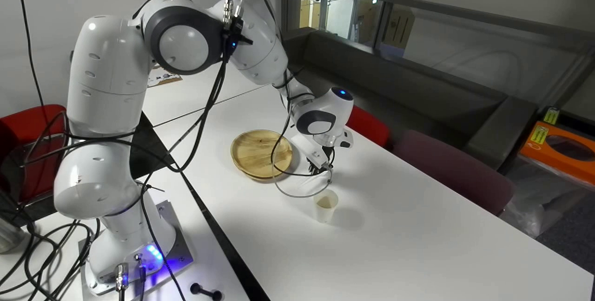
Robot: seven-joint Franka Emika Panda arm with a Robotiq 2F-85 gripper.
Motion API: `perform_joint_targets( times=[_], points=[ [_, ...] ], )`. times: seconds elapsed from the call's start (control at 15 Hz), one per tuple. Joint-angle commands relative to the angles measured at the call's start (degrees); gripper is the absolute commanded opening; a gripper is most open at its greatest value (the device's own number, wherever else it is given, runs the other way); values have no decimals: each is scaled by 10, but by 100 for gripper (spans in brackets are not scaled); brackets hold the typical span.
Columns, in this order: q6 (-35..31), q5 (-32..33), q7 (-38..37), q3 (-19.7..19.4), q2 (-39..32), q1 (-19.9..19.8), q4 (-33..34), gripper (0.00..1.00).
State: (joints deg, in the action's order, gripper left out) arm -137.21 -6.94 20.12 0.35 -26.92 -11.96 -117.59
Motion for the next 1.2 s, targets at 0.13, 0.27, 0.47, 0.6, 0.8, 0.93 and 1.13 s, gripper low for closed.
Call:
perform_joint_targets(
  times=[0.13,0.27,0.47,0.6,0.8,0.93,1.13],
  points=[
    [11,6,-29,-6,-16,9,16,2],
    [12,7,-34,-7,-22,10,19,2],
    [14,7,-36,-8,-30,9,26,2],
    [14,7,-37,-8,-34,9,31,2],
    [15,8,-37,-9,-42,9,40,2],
    [15,9,-38,-9,-48,10,47,2],
    [15,11,-39,-8,-53,13,53,2]
  ],
)
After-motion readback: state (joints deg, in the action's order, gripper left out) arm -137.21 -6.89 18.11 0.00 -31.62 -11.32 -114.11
